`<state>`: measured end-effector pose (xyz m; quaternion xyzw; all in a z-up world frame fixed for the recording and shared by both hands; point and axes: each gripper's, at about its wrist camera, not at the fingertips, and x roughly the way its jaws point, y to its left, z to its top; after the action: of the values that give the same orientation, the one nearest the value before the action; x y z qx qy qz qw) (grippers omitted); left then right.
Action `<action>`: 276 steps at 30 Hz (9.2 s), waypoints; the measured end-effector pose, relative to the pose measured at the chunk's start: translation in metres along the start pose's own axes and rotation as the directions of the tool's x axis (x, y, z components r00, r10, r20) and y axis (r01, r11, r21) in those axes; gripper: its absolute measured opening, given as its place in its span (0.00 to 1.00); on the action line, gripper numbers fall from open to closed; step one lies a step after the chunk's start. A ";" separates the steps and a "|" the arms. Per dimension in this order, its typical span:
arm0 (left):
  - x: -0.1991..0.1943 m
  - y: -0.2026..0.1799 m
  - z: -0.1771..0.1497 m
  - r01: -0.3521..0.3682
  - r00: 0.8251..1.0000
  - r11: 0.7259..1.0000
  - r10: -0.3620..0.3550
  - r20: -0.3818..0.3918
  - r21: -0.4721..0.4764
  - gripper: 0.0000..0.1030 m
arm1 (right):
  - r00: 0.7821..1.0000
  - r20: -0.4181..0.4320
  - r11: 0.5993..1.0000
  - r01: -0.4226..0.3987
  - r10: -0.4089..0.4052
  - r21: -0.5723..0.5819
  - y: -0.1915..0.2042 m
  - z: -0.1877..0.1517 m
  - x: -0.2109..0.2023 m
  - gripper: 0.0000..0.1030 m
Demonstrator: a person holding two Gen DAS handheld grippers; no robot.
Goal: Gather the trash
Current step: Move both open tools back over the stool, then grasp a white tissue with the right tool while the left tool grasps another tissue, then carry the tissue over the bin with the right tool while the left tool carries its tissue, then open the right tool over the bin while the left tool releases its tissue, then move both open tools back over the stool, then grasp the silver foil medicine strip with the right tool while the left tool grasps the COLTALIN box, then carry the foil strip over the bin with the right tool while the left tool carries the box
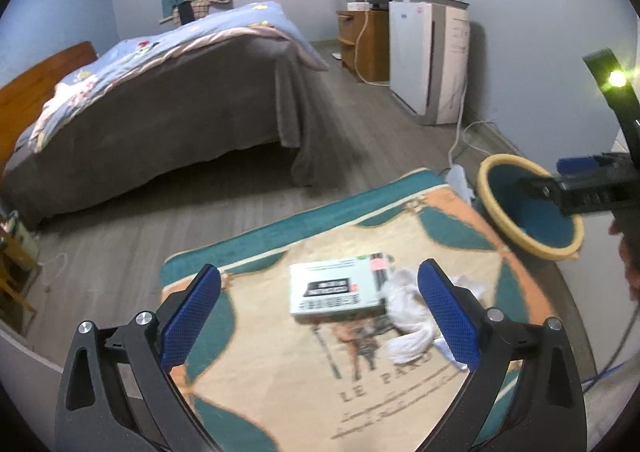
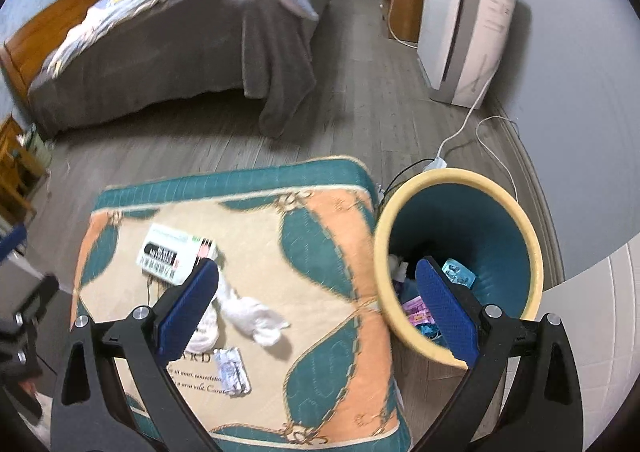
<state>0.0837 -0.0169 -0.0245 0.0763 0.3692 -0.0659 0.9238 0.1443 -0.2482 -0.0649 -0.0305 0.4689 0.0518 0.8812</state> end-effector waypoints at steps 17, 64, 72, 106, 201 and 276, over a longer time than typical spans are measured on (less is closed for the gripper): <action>0.047 0.029 -0.027 -0.022 0.991 1.000 0.023 -0.130 0.007 0.95 | 0.986 -0.164 0.998 0.021 -0.030 -0.059 0.044 -0.027 0.078 0.92; 0.145 -0.095 -0.072 0.254 0.894 0.961 -0.188 -0.406 0.114 0.30 | 0.930 -0.363 0.997 -0.069 0.049 -0.041 0.009 -0.037 0.139 0.31; 0.121 -0.076 -0.043 0.244 0.930 0.968 -0.215 -0.297 0.062 0.17 | 0.944 -0.315 0.993 -0.113 0.102 -0.017 0.005 -0.024 0.119 0.27; 0.048 -0.118 0.032 0.239 0.971 0.954 -0.233 -0.055 0.180 0.17 | 0.998 0.055 0.984 -0.036 0.027 0.174 -0.085 -0.004 -0.029 0.26; 0.060 0.030 -0.034 0.048 0.986 0.999 -0.045 -0.162 0.015 0.93 | 0.927 -0.372 0.986 -0.026 -0.038 -0.165 0.089 -0.106 0.106 0.80; 0.141 -0.170 0.051 0.380 0.925 0.894 -0.360 -0.122 0.238 0.74 | 0.994 -0.091 0.956 0.088 -0.065 0.281 -0.175 0.000 0.036 0.30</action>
<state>0.1891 -0.2026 -0.1010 0.1261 0.3998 -0.2848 0.8621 0.1854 -0.4198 -0.0939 0.0764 0.5050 -0.0516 0.8582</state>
